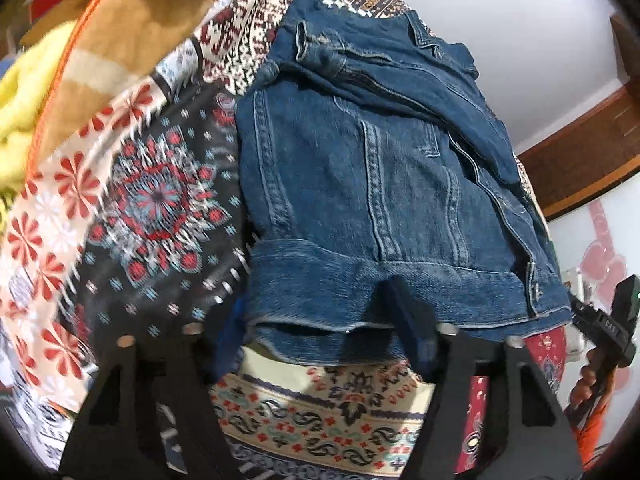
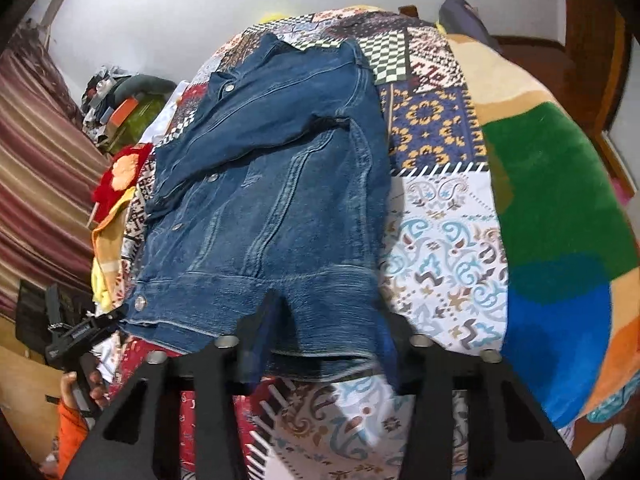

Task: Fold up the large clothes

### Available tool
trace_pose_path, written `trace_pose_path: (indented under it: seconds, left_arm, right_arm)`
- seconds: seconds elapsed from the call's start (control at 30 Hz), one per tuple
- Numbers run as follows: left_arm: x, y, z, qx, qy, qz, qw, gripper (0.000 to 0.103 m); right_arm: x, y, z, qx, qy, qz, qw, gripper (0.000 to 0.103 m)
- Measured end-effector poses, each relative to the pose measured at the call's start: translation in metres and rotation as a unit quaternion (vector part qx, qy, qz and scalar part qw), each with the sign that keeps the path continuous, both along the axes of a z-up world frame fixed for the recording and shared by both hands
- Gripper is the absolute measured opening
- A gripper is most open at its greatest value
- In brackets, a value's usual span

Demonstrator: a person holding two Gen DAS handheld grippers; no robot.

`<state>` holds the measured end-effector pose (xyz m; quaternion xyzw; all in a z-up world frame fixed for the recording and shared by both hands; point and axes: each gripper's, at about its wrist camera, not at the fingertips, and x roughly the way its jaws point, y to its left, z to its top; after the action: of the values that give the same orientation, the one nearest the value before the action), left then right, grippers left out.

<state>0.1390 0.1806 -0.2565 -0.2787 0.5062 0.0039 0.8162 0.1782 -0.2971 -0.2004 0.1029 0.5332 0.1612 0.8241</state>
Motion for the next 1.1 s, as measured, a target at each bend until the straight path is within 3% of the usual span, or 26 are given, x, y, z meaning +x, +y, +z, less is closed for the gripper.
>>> trace_pose_path:
  seconds: [0.03,0.07,0.1,0.23,0.43,0.7,0.8,1.03,1.1]
  left_arm:
    - [0.0,0.002,0.002,0.007,0.001,-0.001,1.0,0.045]
    - [0.0,0.004,0.003,0.01,0.001,-0.002,0.9999,0.04]
    - [-0.001,0.006,0.005,0.016,-0.001,-0.003,0.9999,0.029]
    - [0.003,0.013,0.025,0.024,-0.035,-0.006,0.9991,0.018]
    - [0.032,0.012,0.076,0.055,-0.099,-0.022,0.9933,0.014]
    - [0.116,0.014,0.146,0.115,-0.167,-0.046,0.9783,0.014]
    - [0.162,0.024,0.157,0.142,-0.171,-0.044,0.9738,0.012]
    - [0.259,0.053,0.155,0.157,-0.174,-0.022,0.9719,0.008]
    - [0.283,0.058,0.146,0.171,-0.169,-0.019,0.9704,0.0]
  right_arm:
    - [0.001,-0.001,0.002,0.0,-0.003,0.003,1.0,0.024]
    - [0.003,-0.002,0.004,0.0,-0.009,0.004,1.0,0.019]
    - [0.006,-0.003,0.009,0.005,-0.015,0.006,1.0,0.017]
    - [0.019,0.002,0.03,0.011,-0.051,0.021,0.998,0.014]
    - [0.044,0.029,0.061,-0.004,-0.1,0.061,0.993,0.012]
    - [0.121,0.065,0.105,-0.045,-0.167,0.093,0.98,0.012]
    - [0.165,0.076,0.115,-0.044,-0.175,0.091,0.979,0.011]
    - [0.267,0.113,0.112,-0.055,-0.184,0.076,0.978,0.011]
    - [0.299,0.123,0.101,-0.066,-0.181,0.07,0.979,0.011]
